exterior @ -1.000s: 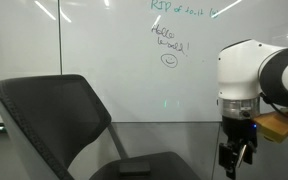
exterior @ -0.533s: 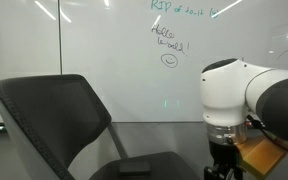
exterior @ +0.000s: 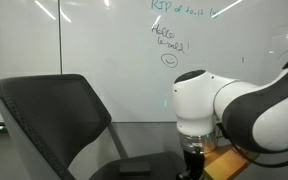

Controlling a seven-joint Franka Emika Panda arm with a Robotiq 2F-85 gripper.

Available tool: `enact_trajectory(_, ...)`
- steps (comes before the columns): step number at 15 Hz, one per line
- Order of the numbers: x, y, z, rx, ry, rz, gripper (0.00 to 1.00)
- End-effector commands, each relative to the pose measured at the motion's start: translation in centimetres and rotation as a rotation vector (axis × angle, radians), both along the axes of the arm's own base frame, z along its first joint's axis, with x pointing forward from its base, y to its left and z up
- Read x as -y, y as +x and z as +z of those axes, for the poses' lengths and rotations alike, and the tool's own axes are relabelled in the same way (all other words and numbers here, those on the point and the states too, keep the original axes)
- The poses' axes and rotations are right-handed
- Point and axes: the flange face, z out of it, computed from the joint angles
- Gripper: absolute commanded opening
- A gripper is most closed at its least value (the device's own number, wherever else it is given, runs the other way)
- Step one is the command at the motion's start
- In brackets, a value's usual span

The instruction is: Use the marker on the chair to draw a smiley face on the whiteboard

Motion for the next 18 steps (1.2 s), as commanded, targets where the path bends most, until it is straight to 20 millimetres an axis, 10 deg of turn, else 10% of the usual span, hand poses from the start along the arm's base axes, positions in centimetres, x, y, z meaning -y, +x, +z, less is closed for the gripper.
enact_trajectory(1,-1.9,1.0,-1.2,0.005,-0.005,-0.011,1.00)
enact_trajectory(18,-6.4,4.7,-7.2,-0.075,0.066,0.051,1.00)
